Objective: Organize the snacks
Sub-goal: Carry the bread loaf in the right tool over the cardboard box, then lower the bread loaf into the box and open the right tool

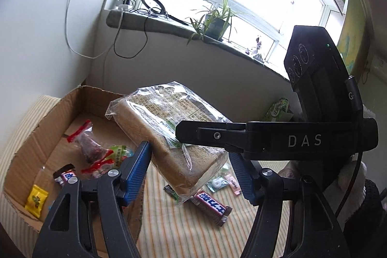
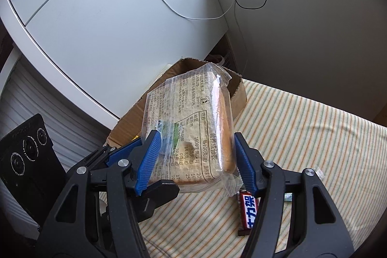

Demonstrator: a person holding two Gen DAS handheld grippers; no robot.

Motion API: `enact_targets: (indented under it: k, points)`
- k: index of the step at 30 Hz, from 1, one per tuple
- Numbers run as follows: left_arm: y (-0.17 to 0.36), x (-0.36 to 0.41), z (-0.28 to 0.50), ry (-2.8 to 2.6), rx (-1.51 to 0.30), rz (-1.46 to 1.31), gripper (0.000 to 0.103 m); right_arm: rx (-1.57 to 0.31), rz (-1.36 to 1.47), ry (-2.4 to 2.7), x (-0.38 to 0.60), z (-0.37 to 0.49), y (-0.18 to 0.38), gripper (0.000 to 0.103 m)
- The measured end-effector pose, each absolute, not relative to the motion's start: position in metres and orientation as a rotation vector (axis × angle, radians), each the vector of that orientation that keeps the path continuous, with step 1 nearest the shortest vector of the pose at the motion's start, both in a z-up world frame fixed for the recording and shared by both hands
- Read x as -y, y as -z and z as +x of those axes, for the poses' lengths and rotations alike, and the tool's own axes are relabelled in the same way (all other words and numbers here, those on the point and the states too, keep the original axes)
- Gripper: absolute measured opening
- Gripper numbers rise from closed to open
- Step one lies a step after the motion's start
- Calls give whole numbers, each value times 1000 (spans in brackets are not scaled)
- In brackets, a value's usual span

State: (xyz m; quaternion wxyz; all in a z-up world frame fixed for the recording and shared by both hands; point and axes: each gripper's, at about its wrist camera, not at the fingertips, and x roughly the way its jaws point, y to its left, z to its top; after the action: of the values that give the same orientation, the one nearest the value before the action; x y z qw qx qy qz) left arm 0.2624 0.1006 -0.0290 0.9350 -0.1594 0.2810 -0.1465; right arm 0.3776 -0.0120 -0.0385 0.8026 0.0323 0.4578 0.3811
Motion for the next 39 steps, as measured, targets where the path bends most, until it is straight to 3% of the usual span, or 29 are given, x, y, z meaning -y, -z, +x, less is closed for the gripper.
enact_targets:
  k: [23,39]
  points:
    - [43,-151,244,162,-573,-332,65,-1035,7,-860,-63,379,59,63]
    - [58,-155,251,63,-638,-267,66,-1037,29,-798,-49,392,72,67]
